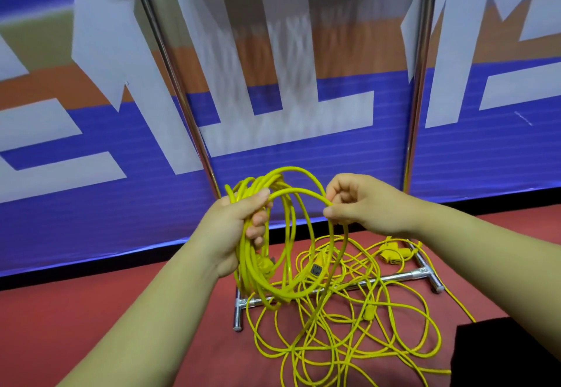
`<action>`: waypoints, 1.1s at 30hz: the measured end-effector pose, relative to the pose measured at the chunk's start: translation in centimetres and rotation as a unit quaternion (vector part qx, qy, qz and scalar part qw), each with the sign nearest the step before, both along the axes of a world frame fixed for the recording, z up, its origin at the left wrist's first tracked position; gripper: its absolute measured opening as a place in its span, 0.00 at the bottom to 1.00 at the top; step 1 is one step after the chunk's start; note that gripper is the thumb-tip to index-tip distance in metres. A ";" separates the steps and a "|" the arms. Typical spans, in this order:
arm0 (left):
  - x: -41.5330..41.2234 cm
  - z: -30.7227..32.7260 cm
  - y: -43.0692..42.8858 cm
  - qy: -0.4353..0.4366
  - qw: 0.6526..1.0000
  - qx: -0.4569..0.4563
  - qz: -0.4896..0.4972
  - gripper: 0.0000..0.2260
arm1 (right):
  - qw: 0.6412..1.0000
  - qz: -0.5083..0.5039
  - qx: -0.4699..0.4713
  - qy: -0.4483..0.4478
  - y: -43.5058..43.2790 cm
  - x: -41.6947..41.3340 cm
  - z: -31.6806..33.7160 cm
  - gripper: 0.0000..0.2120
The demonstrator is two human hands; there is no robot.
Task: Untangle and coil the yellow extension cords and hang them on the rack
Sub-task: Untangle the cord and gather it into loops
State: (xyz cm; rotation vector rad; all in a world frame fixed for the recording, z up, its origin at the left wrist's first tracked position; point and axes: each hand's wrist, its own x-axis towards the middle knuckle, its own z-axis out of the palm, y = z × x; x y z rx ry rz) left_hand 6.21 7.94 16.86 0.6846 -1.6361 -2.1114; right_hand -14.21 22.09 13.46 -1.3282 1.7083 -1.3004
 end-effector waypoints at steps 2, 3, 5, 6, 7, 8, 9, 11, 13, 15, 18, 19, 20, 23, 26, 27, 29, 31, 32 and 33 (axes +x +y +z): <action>0.1 0.1 -0.7 0.015 0.999 0.005 0.029 0.08 | 0.999 0.021 0.023 -0.042 0.2 -0.4 -0.6 0.07; 0.2 0.0 -0.9 0.014 0.999 0.003 0.038 0.08 | 0.998 0.030 0.036 -0.048 0.2 -0.5 -1.0 0.08; 0.3 -0.2 -1.0 0.002 0.999 -0.009 0.043 0.08 | 0.996 0.047 0.064 -0.042 0.2 -0.5 -1.7 0.09; 0.3 -0.3 -0.9 -0.006 0.999 -0.014 0.042 0.08 | 0.995 0.054 0.079 -0.039 0.2 -0.6 -2.1 0.09; 0.2 -0.5 -0.8 -0.011 0.999 -0.015 0.042 0.08 | 0.993 0.059 0.092 -0.037 0.2 -0.7 -2.4 0.09; 0.2 -0.5 -0.6 -0.012 0.999 -0.014 0.043 0.08 | 0.992 0.065 0.104 -0.031 0.1 -0.8 -2.7 0.08; 0.1 -0.5 -0.5 -0.010 0.999 -0.012 0.042 0.08 | 0.991 0.071 0.114 -0.018 0.1 -0.8 -2.9 0.08; 0.1 -0.3 -0.5 0.003 0.999 -0.013 0.041 0.08 | 0.987 0.082 0.137 0.025 -0.1 -0.7 -3.3 0.07; 0.2 -0.2 -0.8 0.020 0.999 -0.011 0.047 0.07 | 0.981 0.091 0.159 0.066 -0.2 -0.4 -3.4 0.06; 0.3 -0.3 -1.3 0.033 0.998 -0.003 0.060 0.07 | 0.979 0.078 0.163 0.090 -0.3 -0.5 -3.3 0.06; 0.8 -0.6 -1.9 0.009 0.998 0.002 0.059 0.05 | 0.988 0.012 0.124 0.089 -0.3 -0.8 -2.4 0.05; 1.0 -0.7 -2.1 -0.006 0.999 0.003 0.051 0.05 | 0.992 -0.017 0.102 0.073 -0.3 -0.9 -2.0 0.06; 1.1 -0.9 -2.2 -0.020 0.999 0.003 0.040 0.05 | 0.995 -0.045 0.080 0.045 -0.2 -0.9 -1.4 0.07; 1.1 -1.4 -2.0 -0.039 0.999 0.014 0.000 0.05 | 0.993 -0.101 0.028 -0.054 0.1 -0.9 -0.2 0.11; 1.0 -1.5 -1.7 -0.059 0.997 0.005 -0.040 0.08 | 0.990 -0.126 0.018 -0.066 0.3 -0.9 0.3 0.11; 1.0 -1.4 -1.7 -0.070 0.996 -0.010 -0.054 0.11 | 0.990 -0.122 0.022 -0.063 0.3 -0.9 0.3 0.10; 1.2 -1.0 -1.7 -0.089 0.991 -0.047 -0.084 0.15 | 0.992 -0.118 0.047 -0.020 0.6 -0.9 0.1 0.10; 1.4 -0.6 -1.6 -0.093 0.985 -0.084 -0.116 0.14 | 0.988 -0.107 0.084 0.073 0.7 -1.1 0.0 0.10; 1.5 -0.4 -1.6 -0.098 0.982 -0.100 -0.130 0.13 | 0.979 -0.105 0.110 0.135 0.8 -1.0 0.2 0.11; 1.7 -0.1 -1.5 -0.109 0.976 -0.118 -0.148 0.12 | 0.967 -0.111 0.125 0.193 0.8 -1.2 0.2 0.14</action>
